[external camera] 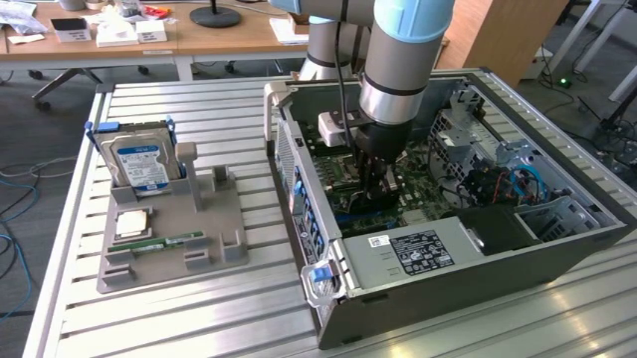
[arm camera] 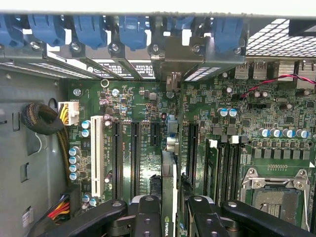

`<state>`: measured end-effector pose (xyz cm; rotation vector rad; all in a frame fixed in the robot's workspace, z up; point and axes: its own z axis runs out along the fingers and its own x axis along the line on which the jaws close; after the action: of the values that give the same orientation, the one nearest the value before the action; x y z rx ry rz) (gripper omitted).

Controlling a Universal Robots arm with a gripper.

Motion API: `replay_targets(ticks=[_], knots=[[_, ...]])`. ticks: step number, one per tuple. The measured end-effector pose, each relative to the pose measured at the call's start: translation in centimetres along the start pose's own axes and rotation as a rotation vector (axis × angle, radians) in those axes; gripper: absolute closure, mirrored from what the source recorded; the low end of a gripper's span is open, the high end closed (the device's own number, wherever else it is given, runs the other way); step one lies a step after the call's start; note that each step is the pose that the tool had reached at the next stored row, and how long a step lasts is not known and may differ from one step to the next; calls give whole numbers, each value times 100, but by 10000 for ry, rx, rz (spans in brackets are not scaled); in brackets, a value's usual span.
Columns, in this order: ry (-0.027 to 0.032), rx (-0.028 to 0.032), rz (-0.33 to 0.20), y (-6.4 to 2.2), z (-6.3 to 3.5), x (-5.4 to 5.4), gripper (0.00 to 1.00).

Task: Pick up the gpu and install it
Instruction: 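Insert the gpu into the slot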

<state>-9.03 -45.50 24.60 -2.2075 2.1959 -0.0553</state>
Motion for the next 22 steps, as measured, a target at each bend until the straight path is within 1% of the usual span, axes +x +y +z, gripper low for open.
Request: replay_targets(ticks=[22], knots=[[-1,1,-2,3,1,0,75]])
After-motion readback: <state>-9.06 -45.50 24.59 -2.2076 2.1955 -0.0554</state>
